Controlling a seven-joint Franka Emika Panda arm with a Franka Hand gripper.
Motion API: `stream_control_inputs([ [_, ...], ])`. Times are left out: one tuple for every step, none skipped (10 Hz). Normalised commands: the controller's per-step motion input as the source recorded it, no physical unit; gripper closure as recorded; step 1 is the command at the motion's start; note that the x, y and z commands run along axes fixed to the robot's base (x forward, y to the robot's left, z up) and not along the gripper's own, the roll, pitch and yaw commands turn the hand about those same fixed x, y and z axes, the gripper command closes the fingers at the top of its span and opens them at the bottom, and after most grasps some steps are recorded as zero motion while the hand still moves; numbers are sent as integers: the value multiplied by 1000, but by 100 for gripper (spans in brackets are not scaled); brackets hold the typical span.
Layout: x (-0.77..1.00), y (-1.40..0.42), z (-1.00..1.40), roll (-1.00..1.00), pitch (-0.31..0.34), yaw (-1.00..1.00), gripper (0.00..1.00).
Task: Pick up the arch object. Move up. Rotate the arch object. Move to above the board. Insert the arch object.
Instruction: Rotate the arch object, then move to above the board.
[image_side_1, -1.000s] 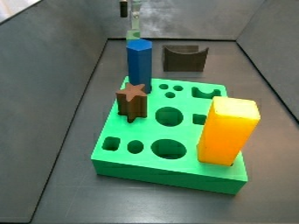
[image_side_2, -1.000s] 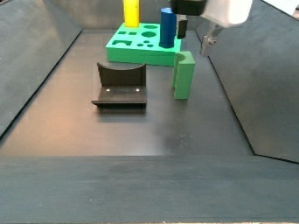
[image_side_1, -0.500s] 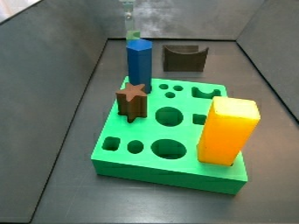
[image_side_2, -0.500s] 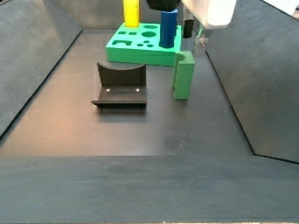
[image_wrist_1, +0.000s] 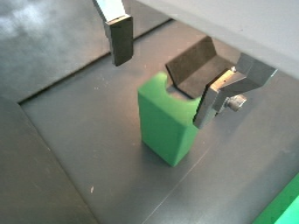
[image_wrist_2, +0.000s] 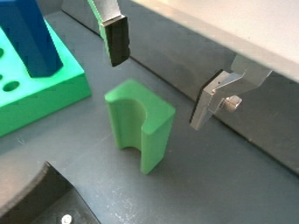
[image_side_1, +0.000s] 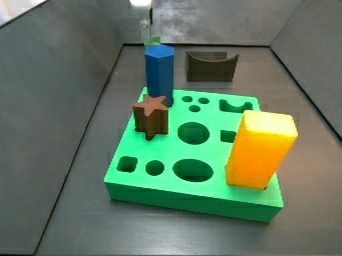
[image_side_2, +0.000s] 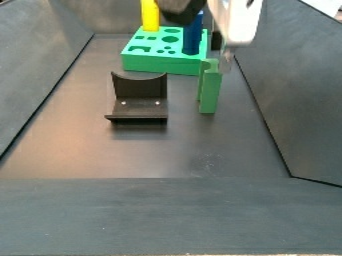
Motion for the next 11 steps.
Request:
stream_control_inputs([
  [22,8,-1000,33,-16,-56,0],
  [22,10,-916,35,-21,-52,0],
  [24,13,-716,37,-27,-45,0],
  [23,15,-566,38,-25,-43,0],
  [28,19,-368,42,-23,-41,0],
  [32,22,-228,44,-21,-40,0],
  [0,0,0,46,-9,-40,100],
  [-177,-32,1000,105,-110,140,100],
  [-181,-33,1000,103,-99,138,100],
  [-178,-33,1000,100,-89,123,100],
  [-165,-32,1000,88,-40,83,100],
])
